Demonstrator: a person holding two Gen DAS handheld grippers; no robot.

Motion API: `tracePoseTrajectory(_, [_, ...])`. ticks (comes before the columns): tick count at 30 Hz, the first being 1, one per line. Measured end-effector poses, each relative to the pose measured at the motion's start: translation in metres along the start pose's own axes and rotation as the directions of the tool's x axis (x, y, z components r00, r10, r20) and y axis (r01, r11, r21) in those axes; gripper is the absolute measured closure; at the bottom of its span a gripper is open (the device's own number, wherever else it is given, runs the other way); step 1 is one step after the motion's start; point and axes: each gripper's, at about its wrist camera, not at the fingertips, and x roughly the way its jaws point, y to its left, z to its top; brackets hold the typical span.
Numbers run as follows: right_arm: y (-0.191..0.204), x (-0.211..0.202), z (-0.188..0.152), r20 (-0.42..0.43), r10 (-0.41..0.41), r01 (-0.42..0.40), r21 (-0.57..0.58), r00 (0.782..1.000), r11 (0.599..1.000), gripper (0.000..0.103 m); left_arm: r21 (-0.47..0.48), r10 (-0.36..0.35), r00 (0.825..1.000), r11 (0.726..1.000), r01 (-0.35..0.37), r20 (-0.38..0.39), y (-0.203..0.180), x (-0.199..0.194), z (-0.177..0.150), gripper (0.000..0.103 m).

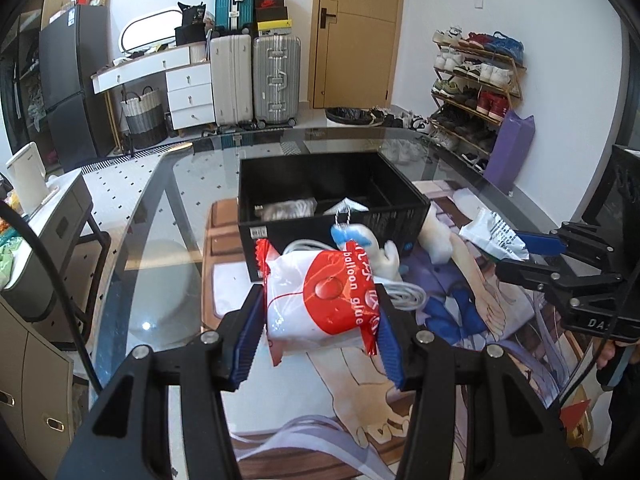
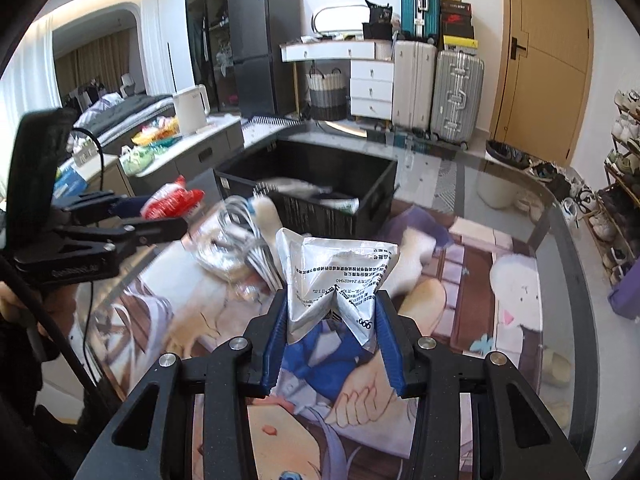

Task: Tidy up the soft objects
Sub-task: 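Carry the white pouch over the black box while the left tool carries the glue pack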

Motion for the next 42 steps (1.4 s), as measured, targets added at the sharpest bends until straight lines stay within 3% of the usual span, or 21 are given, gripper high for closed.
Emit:
tracePoseTrajectory(6, [-0.001,-0.012,0.021,0.066,0.018,-0.019,0.015,0.998,1.000,0.061,0.003,0.018,0.999,1.000,-0.018,0.032,0.003,-0.002,0.012,0.052])
tracePoseTrajectory(22, [-0.001,-0.019,0.064,0.141,0.031,-0.030,-0.010,0.990,1.000,0.061,0.011,0.033,0.995,0.999,-0.034,0.098,0.007,0.001,0.052,0.052])
tracePoseTrajectory(42, [-0.007,-0.017,0.091,0.192,0.037,-0.037,-0.006,0.981,0.999,0.061,-0.010,0.052,0.993,0.999,-0.052,0.110,0.016,0.004,0.062,0.052])
